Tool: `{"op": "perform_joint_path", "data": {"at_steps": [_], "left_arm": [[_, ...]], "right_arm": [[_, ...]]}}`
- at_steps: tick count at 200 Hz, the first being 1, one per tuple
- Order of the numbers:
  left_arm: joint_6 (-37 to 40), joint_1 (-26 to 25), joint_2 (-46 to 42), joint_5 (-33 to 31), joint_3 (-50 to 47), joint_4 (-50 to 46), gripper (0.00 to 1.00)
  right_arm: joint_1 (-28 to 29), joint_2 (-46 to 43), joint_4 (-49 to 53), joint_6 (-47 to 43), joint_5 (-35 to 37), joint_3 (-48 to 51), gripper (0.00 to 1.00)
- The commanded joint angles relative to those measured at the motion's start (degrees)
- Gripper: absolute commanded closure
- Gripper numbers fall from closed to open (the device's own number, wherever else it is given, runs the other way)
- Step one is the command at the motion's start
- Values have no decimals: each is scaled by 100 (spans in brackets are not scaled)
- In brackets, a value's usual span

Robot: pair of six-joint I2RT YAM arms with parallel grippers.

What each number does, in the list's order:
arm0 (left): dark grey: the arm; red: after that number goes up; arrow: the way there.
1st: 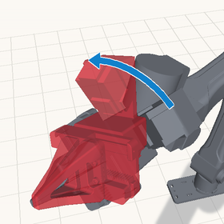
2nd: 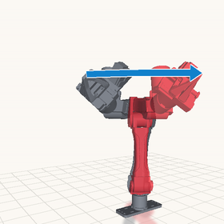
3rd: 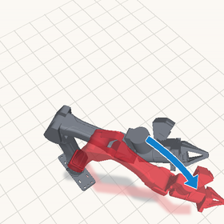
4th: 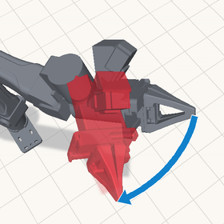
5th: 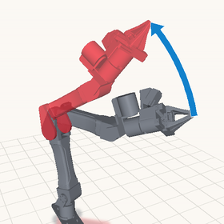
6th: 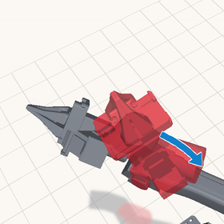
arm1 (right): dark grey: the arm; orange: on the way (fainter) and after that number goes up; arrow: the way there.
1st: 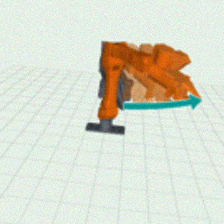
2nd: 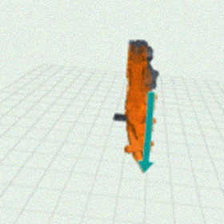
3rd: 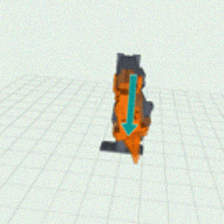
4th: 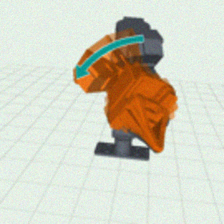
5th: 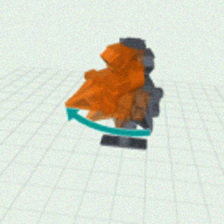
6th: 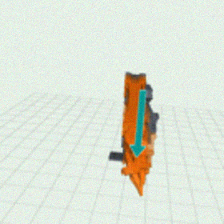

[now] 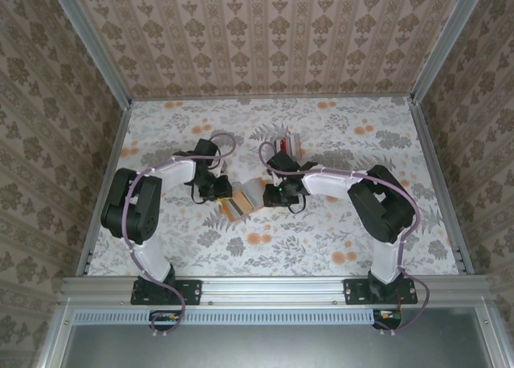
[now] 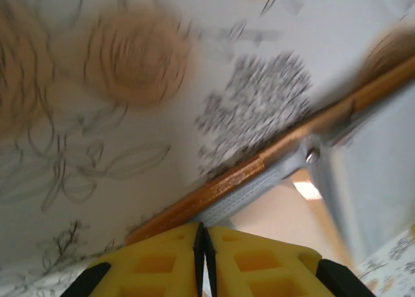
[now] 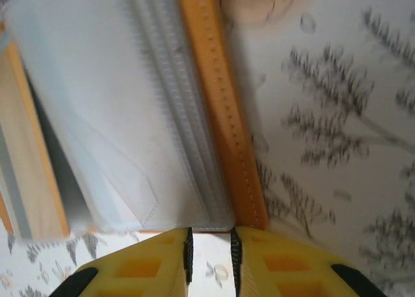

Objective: Put the credit cards into the card holder

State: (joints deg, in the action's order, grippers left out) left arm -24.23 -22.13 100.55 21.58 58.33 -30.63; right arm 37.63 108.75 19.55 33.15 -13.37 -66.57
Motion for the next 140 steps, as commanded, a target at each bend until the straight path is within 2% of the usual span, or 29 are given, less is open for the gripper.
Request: {"op": "perform_joint_path", "data": {"at_steps": [1, 47, 51, 93, 140], "left_arm": [[-102, -85, -325, 56, -421, 12, 83], [-578, -363, -867, 101, -1039, 190, 84], [-633, -556, -896, 96, -1067, 204, 84], [-1218, -1296, -910, -8, -1077, 637, 83], [-1855, -1924, -720, -106, -886, 1503, 81]], "right_arm": [[-70, 349, 1, -96, 217, -470, 75], [-133, 1101, 224, -258, -6, -1554, 75], [-133, 1166, 229, -268, -77, -1642, 75], [-98, 1736, 459, -478, -787, -2417, 75], [-156, 1840, 458, -684, -1234, -2528, 76]]}}
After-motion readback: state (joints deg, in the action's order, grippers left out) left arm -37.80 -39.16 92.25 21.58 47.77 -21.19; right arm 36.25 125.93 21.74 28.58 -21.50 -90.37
